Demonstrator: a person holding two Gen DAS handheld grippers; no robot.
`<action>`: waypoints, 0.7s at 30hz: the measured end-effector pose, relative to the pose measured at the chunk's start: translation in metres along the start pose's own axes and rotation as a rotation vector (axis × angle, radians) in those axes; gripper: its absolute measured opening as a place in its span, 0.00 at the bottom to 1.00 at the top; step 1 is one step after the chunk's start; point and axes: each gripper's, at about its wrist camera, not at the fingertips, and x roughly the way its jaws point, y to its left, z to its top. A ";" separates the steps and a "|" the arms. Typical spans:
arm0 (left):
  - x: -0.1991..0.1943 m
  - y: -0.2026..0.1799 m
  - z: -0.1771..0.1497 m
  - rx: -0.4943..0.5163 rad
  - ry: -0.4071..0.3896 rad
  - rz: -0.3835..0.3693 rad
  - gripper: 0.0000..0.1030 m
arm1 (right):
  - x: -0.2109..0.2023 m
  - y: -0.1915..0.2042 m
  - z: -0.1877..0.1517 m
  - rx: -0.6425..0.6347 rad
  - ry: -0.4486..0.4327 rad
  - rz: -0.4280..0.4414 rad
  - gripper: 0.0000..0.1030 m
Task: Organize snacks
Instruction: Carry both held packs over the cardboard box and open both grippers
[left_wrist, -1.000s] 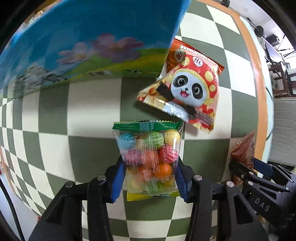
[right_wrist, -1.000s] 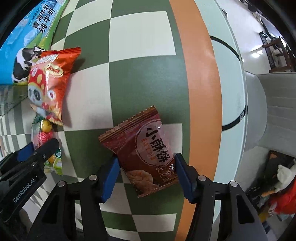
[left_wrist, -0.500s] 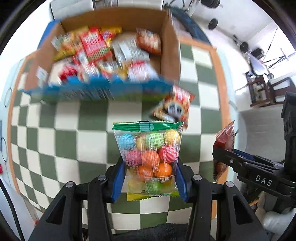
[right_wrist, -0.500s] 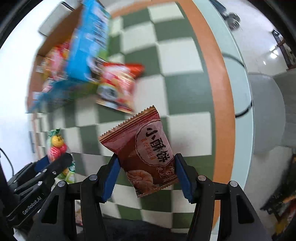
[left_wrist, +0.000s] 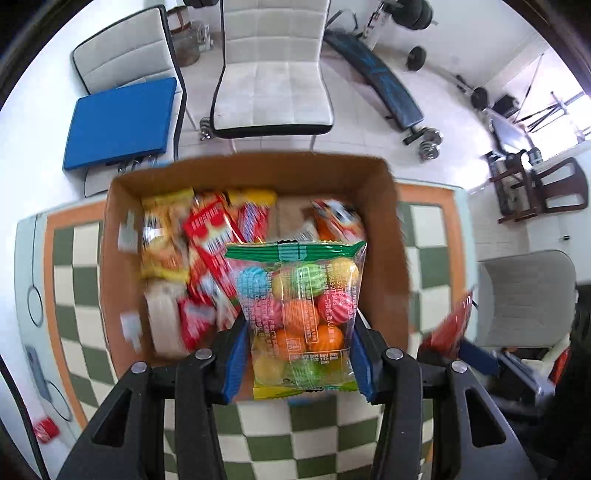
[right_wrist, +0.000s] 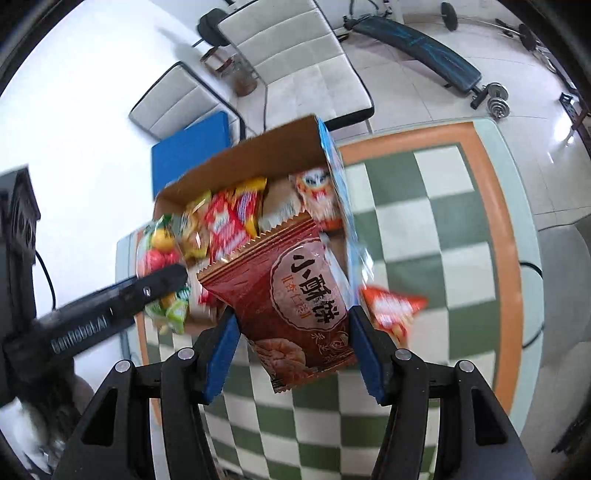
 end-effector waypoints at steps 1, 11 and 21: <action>0.005 0.001 0.008 0.015 0.013 0.003 0.44 | 0.008 0.004 0.008 0.019 0.002 -0.001 0.60; 0.054 0.008 0.059 0.110 0.109 0.023 0.44 | 0.073 0.017 0.044 0.092 0.038 -0.100 0.60; 0.076 0.000 0.062 0.152 0.122 0.032 0.46 | 0.092 0.007 0.047 0.143 0.056 -0.161 0.68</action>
